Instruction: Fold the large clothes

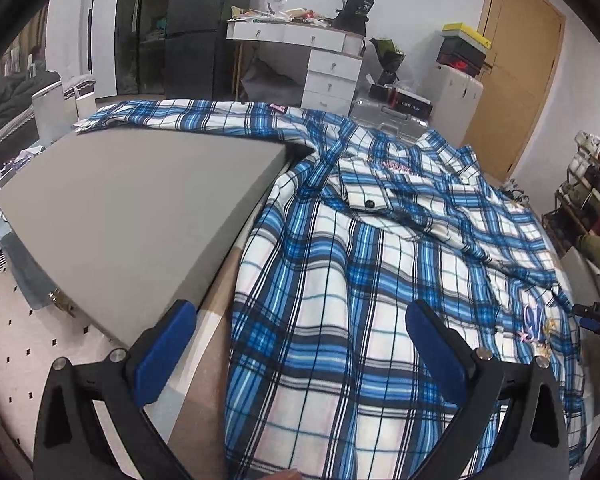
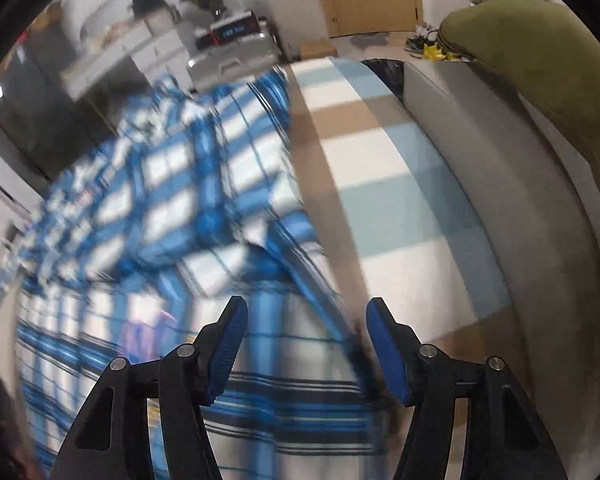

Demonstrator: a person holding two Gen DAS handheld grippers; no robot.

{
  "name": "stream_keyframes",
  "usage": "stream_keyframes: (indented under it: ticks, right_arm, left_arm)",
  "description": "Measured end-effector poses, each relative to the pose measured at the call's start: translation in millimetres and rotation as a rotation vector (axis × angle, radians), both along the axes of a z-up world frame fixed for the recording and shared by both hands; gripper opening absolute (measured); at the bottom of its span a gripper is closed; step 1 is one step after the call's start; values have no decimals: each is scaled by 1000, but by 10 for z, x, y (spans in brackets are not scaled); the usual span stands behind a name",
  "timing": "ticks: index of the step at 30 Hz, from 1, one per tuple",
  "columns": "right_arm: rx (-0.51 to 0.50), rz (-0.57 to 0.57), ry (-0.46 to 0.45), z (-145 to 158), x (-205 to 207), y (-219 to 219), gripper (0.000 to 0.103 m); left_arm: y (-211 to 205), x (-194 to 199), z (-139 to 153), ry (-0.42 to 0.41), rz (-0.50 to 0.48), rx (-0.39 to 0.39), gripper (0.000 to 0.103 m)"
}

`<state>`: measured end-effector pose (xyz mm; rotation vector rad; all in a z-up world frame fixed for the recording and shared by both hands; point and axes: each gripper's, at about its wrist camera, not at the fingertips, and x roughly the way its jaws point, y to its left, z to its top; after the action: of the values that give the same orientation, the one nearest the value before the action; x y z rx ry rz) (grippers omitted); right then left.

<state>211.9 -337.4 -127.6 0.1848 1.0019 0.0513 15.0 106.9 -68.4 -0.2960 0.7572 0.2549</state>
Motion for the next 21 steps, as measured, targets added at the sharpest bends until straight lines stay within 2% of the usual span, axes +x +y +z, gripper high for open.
stream_keyframes:
  ticks: [2,4,6,8,17,19,20,21]
  right_arm:
    - [-65,17,-10,-54,-7,35,61]
    - [-87,35,-25,-125,-4,86,42]
    - [-134,51,-58,-125,6,131,2]
    - [-125,39,-72,-122,3,75,2]
    - [-226,-180,-119,-51,193,-161,2]
    - [-217,-199,-115,-36,203,-181,5]
    - [-208,-206,-109,-32,217,-176,9]
    - [-195,-204,-110,-9,188,-166,19]
  left_arm:
    - [-15,-42,-3,13,10,13,102]
    - [-16,-87,-6,22,25,16,102]
    - [-7,-118,-11,30,38,16,102]
    - [-2,-132,-21,41,56,21,102]
    - [117,-169,-28,51,87,8,102]
    - [142,-169,-48,54,82,6,102]
    - [152,-163,-66,60,82,6,102]
    - [166,-155,-90,69,83,4,102]
